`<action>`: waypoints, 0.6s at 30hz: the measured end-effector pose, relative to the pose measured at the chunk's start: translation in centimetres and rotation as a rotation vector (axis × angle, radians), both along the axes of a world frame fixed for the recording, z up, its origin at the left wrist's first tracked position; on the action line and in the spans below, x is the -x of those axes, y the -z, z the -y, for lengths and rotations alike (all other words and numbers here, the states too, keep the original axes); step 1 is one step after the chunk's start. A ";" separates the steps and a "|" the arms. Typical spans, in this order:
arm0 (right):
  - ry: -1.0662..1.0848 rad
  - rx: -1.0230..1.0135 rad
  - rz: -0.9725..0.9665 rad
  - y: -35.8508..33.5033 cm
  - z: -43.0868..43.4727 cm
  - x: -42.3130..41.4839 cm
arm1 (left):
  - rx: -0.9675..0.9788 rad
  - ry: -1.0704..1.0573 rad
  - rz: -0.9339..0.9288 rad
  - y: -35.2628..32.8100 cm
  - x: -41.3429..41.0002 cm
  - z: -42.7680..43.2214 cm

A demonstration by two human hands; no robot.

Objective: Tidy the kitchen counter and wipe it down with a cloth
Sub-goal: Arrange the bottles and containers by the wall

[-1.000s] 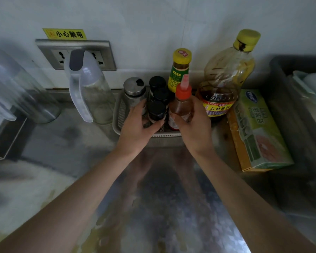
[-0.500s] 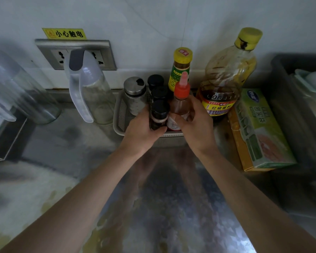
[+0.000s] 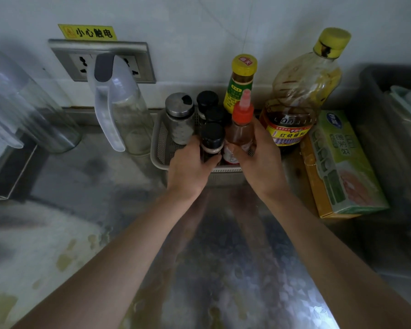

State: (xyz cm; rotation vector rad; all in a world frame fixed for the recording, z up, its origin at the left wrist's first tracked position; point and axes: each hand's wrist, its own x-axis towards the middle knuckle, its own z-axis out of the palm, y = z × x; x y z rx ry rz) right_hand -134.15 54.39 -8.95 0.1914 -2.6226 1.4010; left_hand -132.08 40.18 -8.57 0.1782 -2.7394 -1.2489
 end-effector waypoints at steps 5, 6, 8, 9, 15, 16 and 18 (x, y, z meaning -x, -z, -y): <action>-0.042 0.003 -0.019 -0.9 -0.5 -0.2 | 0.028 0.072 0.015 -0.6 -0.3 -0.2; -0.055 0.030 -0.017 -1.0 -0.6 -0.3 | 0.050 0.093 0.021 -0.7 -0.5 -0.2; -0.073 0.075 -0.002 -1.1 -0.9 -0.2 | 0.084 0.119 0.058 -1.2 -0.8 -0.2; -0.081 0.088 0.008 -1.1 -1.0 -0.2 | 0.077 0.128 0.081 -1.5 -1.0 -0.3; -0.095 0.160 0.038 -0.4 -0.7 -0.3 | -0.086 -0.036 -0.027 -2.7 0.8 1.0; -0.091 0.162 0.034 -0.4 -0.7 -0.3 | -0.081 -0.032 -0.064 -2.7 1.5 1.2; -0.078 0.174 0.033 -0.3 -0.5 -0.2 | -0.066 -0.001 -0.118 -2.7 2.6 1.2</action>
